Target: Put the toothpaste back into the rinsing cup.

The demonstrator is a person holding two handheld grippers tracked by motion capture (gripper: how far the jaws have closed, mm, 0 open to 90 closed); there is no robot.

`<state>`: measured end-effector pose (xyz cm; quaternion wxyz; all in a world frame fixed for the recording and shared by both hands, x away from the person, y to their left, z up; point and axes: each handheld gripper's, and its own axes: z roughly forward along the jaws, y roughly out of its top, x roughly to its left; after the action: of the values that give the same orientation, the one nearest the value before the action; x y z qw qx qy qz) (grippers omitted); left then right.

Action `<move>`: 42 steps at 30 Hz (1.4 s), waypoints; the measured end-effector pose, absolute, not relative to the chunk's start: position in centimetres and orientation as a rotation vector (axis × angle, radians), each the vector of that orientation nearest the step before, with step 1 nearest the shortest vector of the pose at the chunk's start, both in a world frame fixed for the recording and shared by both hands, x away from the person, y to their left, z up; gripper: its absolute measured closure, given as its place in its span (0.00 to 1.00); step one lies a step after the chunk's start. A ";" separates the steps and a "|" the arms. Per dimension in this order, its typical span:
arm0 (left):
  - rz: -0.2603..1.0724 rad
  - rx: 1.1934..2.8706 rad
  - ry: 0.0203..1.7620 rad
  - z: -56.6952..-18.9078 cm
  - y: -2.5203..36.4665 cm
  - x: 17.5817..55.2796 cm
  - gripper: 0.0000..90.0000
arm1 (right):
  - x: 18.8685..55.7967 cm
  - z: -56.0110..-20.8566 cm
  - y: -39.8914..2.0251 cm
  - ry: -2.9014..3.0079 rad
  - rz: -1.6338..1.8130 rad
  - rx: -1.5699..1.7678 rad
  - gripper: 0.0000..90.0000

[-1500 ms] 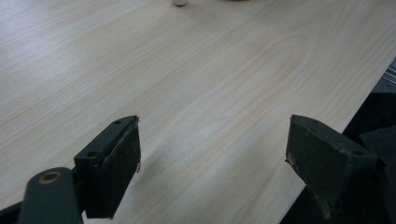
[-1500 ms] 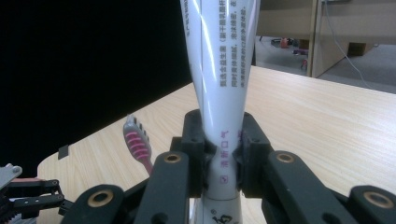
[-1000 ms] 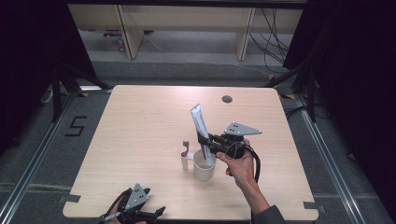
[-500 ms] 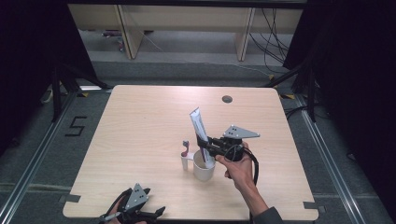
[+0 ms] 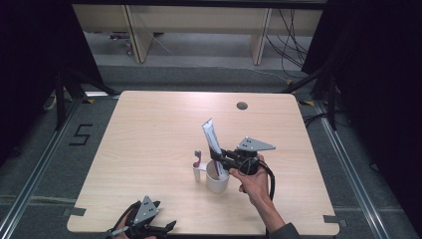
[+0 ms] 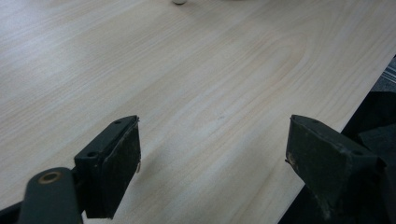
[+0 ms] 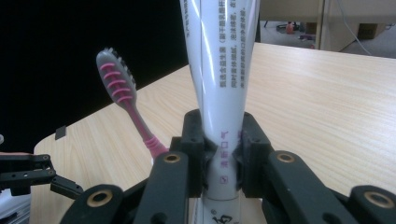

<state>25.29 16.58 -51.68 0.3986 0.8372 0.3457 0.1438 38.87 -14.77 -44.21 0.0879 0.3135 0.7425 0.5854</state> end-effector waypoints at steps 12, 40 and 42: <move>0.369 2.128 0.878 -51.6 16.6 25.3 0.19 | 38.7 -45.0 -14.5 2.242 1.717 0.919 0.85; 0.370 2.129 0.876 -51.6 16.6 25.2 0.19 | 38.3 -44.8 -14.3 2.352 1.587 0.904 0.84; 0.378 2.140 0.874 -51.6 16.7 25.3 0.19 | 38.2 -44.7 -14.3 2.360 1.555 0.898 0.84</move>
<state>25.27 16.65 -51.57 0.3891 0.8416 0.3437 0.1487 38.19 -14.34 -44.72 0.0881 0.3017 0.7927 0.5224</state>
